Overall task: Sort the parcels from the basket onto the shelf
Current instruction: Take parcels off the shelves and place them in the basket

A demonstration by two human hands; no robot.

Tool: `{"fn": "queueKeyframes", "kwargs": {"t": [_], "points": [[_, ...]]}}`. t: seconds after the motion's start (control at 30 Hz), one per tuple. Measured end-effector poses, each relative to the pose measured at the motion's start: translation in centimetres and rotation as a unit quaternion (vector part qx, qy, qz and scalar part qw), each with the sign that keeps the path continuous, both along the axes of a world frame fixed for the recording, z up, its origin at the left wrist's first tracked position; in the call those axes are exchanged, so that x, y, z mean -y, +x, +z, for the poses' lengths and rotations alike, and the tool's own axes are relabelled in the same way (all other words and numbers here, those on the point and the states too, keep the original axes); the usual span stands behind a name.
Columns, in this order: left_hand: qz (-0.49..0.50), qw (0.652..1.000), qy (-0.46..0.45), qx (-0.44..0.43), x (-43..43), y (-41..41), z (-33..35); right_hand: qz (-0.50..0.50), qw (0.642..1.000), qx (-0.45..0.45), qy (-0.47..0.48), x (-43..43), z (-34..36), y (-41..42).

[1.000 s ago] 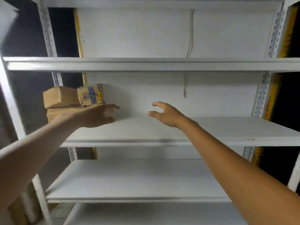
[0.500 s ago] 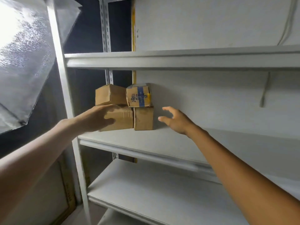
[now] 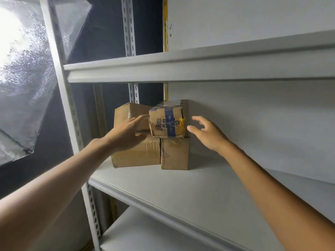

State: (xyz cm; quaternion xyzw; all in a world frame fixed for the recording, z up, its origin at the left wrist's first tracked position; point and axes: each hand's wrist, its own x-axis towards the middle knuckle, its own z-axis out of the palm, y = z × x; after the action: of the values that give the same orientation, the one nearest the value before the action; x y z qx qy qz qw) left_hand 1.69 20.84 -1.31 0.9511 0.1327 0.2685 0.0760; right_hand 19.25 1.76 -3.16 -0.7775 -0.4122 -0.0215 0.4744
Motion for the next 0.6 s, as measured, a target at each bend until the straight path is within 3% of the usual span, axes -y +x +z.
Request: {"fn": "queueKeyframes", "kwargs": {"t": [0.27, 0.4, 0.53, 0.6], "points": [[-0.102, 0.979, -0.154, 0.082, -3.8, 4.8, -0.3, -0.012, 0.997, -0.051, 0.057, -4.5, 0.9, 1.9], [-0.187, 0.944, -0.247, 0.113, -4.8, 6.1, -1.2, -0.015, 0.993, -0.111, 0.032, -6.3, 1.2, 2.0], [-0.24, 0.902, -0.327, 0.148, -6.0, 7.0, -2.3, -0.055, 0.984, -0.147, 0.084, -8.2, 1.5, 1.9], [-0.26, 0.874, -0.378, 0.163, -6.6, 7.3, -2.7, -0.073, 0.983, -0.124, 0.11, -8.9, 1.2, 1.7]]}}
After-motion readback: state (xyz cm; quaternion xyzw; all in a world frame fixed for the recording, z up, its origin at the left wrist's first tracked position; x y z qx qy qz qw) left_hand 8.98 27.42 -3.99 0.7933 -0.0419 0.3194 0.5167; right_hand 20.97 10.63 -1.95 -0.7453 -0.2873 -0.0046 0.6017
